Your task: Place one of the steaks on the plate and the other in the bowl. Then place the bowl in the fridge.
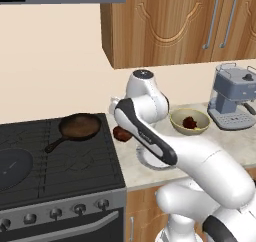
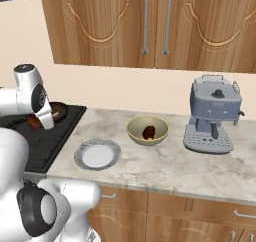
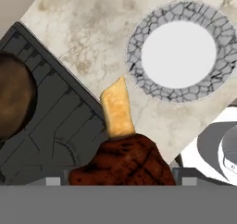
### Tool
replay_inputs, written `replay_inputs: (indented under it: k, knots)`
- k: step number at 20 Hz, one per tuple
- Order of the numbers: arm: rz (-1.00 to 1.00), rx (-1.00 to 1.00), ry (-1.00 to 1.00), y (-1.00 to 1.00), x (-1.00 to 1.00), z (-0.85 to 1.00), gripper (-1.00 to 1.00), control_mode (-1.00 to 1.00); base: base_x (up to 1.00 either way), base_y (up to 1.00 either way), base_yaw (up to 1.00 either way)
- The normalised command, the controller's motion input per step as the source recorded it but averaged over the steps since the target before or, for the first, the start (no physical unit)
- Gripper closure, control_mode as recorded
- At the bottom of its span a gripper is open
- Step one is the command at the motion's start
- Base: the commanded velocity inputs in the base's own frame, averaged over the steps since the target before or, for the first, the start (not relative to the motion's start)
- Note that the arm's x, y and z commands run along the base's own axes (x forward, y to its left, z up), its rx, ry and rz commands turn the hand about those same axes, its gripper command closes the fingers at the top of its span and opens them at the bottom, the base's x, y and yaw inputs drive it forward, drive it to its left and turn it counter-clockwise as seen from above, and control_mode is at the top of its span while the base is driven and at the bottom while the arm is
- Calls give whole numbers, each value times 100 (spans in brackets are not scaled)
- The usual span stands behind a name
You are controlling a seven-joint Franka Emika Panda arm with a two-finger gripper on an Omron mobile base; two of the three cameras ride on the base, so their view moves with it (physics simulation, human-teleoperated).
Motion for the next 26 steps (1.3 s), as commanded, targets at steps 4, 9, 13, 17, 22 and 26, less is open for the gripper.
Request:
replay_inputs:
  k: [4,9,13,17,22,26]
  knots:
    - [39,-26,0,-60,-20,4,100,-100,0,0,0]
    - [36,-27,0,-79,-18,0,100,-100,0,0,0]
    - [34,-13,1,-93,-14,-22,100,-100,0,0,0]
    - [23,-4,5,-89,4,-67,100,-100,0,0,0]
    - [3,-1,0,-8,39,-30,100,-100,0,0,0]
    - [0,0,1,0,39,-50,100,-100,0,0,0]
